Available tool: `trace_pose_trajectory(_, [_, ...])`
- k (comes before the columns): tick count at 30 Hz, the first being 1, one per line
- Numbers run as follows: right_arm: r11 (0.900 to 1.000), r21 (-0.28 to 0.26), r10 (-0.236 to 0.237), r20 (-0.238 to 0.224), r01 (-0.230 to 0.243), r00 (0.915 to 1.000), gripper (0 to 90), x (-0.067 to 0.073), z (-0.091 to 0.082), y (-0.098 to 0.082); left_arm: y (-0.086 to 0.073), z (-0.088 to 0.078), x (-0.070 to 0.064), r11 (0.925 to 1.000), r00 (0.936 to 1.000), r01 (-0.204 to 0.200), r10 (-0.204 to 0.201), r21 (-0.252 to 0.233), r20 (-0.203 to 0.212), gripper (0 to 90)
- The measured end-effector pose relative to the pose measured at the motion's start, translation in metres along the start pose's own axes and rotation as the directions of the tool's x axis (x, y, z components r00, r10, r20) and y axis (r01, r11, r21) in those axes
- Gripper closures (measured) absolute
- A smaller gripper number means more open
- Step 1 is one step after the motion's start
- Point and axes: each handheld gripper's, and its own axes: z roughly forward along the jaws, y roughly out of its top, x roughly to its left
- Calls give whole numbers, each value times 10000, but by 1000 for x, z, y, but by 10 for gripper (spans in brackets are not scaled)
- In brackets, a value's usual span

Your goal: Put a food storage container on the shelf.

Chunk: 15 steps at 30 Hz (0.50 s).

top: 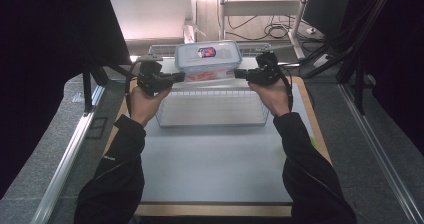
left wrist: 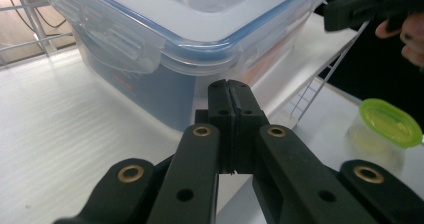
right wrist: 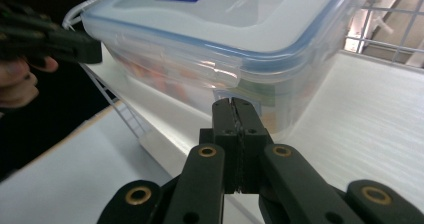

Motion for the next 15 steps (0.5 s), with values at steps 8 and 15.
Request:
trace_pose_trajectory(8, [9998, -1, -215, 136, 215, 9997, 900, 4, 10, 2, 6, 10, 6, 9997, 10000, 78, -79, 233, 44, 898])
trace_pose_trajectory(15, [9993, -11, -368, 225, 368, 9991, 882, 6, 5, -1, 0, 8, -6, 9999, 9999, -116, 116, 98, 94, 849])
